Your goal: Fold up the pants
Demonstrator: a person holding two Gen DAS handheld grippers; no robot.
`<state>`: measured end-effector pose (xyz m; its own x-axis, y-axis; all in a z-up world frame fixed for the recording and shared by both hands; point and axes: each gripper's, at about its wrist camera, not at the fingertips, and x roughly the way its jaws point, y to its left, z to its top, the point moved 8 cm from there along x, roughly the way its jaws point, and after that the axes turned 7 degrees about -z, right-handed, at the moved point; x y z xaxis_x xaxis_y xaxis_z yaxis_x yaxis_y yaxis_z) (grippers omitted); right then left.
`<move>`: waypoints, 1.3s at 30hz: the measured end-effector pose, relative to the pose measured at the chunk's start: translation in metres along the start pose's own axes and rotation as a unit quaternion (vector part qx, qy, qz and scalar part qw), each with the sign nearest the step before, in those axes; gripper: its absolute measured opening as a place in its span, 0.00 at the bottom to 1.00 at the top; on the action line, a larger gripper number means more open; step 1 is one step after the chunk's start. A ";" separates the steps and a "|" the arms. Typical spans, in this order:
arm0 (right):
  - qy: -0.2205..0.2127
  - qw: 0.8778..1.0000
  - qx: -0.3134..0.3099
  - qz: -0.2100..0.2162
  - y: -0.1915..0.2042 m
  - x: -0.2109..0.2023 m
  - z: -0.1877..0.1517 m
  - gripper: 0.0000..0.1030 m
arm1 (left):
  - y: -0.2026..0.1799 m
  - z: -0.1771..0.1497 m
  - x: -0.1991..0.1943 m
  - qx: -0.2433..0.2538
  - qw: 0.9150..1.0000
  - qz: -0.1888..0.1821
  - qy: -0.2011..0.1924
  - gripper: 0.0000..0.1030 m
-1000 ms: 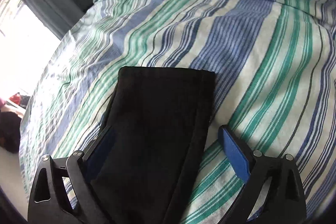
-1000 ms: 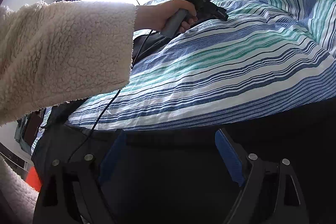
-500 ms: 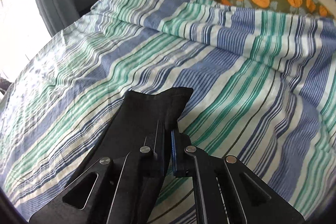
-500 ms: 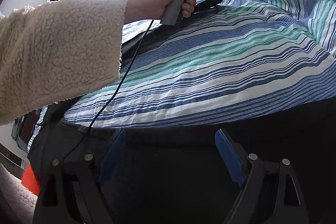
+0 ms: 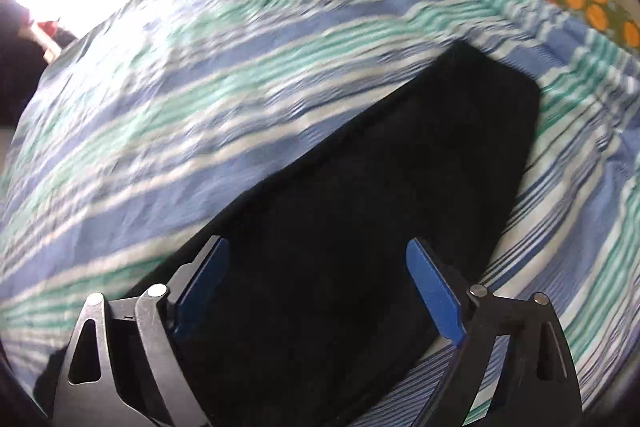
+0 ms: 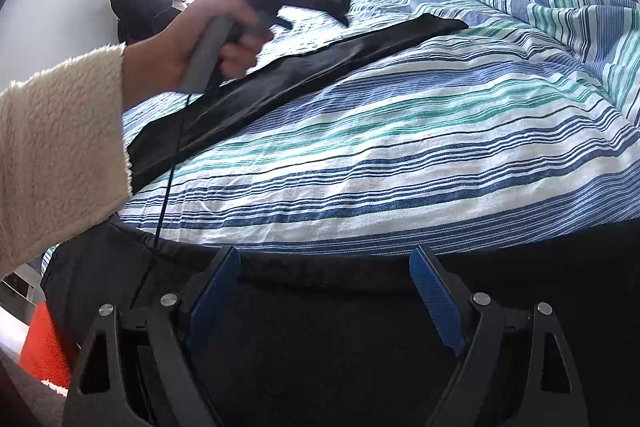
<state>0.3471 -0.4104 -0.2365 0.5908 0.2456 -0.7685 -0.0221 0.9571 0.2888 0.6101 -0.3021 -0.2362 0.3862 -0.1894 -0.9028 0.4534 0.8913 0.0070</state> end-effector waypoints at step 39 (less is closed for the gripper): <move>0.016 0.971 0.111 -0.209 -0.117 -0.043 -0.074 1.00 | 0.169 -0.498 -0.203 -0.247 0.964 0.099 -0.008 0.99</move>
<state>0.2645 -0.5219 -0.2794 0.4852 -0.1495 -0.8615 0.3903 0.9187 0.0604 0.2086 0.0924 -0.2663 0.4393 0.0026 -0.8983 -0.0669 0.9973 -0.0299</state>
